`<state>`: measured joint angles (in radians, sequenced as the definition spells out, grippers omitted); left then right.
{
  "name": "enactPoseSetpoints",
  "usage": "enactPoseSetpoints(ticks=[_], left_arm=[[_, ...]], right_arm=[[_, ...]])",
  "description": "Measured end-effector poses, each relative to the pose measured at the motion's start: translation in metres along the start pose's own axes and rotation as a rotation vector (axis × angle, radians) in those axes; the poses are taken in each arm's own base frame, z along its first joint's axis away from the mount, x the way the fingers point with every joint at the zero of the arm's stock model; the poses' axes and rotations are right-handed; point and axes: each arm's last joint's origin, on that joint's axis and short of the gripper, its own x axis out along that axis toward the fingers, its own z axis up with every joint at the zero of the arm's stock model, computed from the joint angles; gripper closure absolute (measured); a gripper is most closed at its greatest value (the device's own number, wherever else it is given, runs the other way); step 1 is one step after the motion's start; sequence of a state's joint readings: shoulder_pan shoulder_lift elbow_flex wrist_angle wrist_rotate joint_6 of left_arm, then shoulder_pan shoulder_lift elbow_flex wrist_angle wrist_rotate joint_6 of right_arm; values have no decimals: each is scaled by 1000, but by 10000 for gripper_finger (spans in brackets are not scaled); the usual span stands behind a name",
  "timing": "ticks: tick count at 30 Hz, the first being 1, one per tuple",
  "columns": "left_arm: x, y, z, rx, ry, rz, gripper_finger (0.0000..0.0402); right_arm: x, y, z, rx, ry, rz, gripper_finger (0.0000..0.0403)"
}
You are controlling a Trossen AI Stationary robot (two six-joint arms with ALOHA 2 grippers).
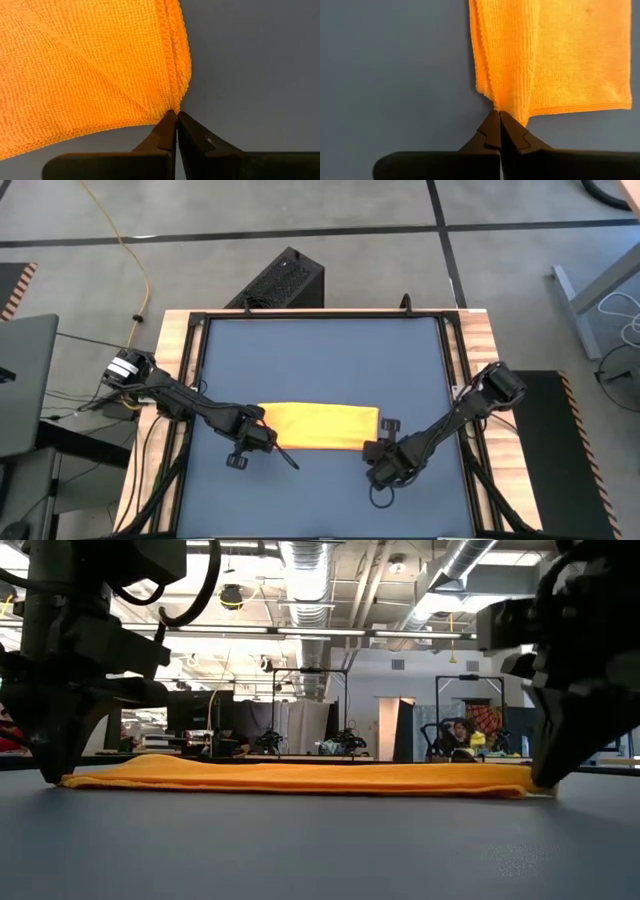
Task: Roll towel
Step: Fold the orange microfiber towel
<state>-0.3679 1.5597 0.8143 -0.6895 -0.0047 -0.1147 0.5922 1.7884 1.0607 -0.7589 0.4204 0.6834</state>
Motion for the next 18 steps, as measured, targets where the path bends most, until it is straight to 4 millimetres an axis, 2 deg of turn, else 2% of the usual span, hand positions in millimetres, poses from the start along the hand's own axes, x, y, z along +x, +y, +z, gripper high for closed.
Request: enactPoseSetpoints(ticks=[6, 11, 14, 18], left_arm=[[0, 0, 0, -30, 5, 0, 400], [-2, 0, -1, -45, 26, 2, 379], [-10, 0, 2, -54, 49, 6, 363], [-25, -1, 9, -44, 72, 9, 347]], right_arm=[[-5, 3, -1, -6, -5, 31, 347], [-16, 0, -2, -17, -10, 52, 305], [-28, -9, -5, -24, -7, 39, 282], [-47, -28, -3, 12, -108, -39, 258]])
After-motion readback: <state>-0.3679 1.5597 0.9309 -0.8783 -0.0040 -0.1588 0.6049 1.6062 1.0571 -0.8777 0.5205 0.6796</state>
